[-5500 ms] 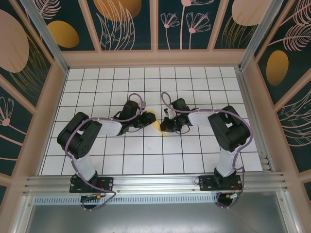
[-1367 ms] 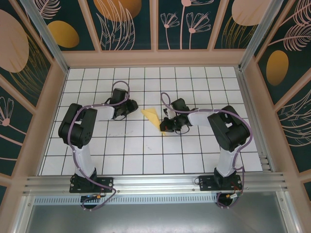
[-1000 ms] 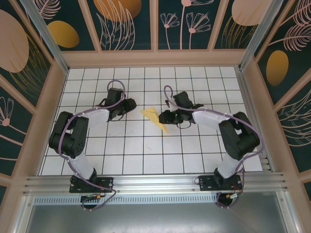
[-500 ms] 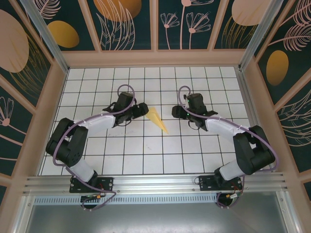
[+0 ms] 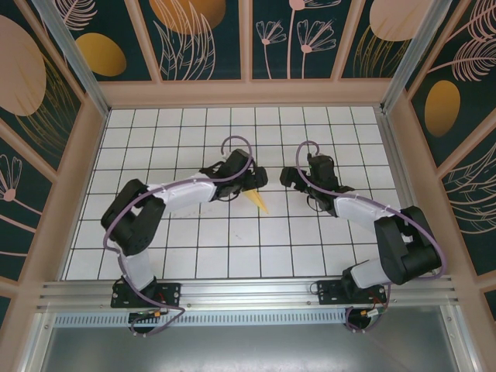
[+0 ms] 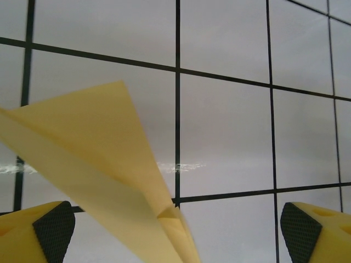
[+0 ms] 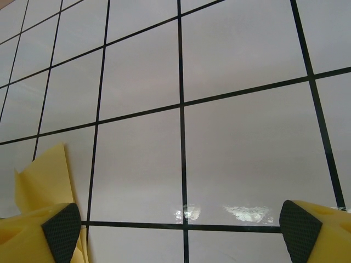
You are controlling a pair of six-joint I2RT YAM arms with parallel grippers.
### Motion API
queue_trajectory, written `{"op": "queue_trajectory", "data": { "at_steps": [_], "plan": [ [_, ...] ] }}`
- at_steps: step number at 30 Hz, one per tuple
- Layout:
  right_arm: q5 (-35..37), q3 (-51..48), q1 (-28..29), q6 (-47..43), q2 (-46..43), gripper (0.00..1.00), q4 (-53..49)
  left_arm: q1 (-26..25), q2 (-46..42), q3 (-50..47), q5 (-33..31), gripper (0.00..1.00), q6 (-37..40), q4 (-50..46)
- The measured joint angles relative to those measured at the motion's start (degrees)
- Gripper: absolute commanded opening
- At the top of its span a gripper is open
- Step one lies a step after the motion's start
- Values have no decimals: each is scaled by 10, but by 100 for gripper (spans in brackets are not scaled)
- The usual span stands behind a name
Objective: Fold a paper plane with a square sheet of paper (pick it up from the middle)
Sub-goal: Move a paper plane to the center of the table.
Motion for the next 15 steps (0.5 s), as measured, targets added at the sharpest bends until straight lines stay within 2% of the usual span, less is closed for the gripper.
{"op": "queue_trajectory", "data": {
  "at_steps": [10, 15],
  "plan": [
    [9, -2, -2, 1, 0, 93, 2, -6, 74, 75, -69, 76, -18, -105],
    [10, -2, -4, 1, 0, 93, 2, -6, 79, 80, -85, 60, -29, -135]
  ]
}}
